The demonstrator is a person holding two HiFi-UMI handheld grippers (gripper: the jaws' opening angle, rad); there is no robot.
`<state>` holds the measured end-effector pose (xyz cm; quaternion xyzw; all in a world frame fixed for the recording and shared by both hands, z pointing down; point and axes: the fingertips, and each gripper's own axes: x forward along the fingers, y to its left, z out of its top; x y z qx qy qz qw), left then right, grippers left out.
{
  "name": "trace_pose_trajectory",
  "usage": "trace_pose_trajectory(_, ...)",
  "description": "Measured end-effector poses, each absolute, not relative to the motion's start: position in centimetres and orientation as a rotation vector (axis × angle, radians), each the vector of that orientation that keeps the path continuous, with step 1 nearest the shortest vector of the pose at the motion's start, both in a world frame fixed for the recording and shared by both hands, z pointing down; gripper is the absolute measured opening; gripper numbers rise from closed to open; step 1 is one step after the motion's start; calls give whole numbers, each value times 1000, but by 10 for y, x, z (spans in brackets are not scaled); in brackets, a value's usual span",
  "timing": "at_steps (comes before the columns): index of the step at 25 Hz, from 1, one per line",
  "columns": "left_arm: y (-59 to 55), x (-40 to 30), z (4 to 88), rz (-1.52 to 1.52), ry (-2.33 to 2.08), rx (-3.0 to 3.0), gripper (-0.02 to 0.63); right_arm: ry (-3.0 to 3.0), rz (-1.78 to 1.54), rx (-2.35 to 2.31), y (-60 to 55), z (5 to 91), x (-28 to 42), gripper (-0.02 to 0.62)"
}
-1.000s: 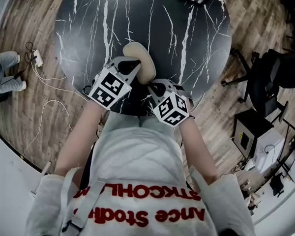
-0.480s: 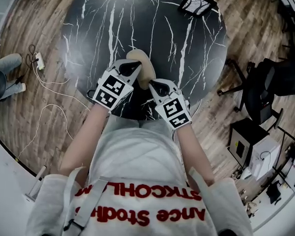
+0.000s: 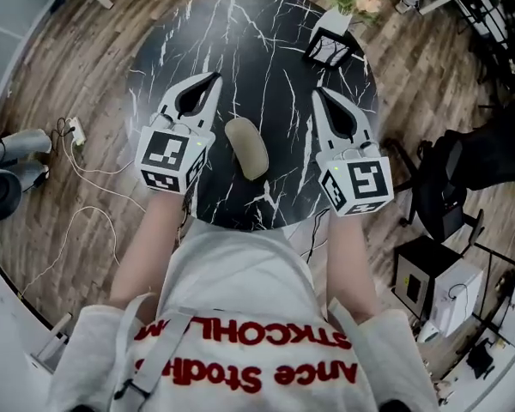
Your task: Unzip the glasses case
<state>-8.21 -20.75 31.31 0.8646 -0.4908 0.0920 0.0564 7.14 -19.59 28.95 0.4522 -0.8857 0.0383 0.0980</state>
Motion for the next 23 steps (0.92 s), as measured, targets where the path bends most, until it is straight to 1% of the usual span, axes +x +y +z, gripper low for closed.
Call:
trace_pose_trajectory(4,-209,-95,263,169,-1579,2655,7,-2688,44,1406,-198,240,70,15)
trace_pose_trajectory(10,-203,-103,225,89,-1619,2672,7,-2737,37,1472,-196,211,70,15)
trace_pose_trajectory(23,-200,-102,216,48,-1639,2655,7,-2746,14,1539,-199,181,74,17)
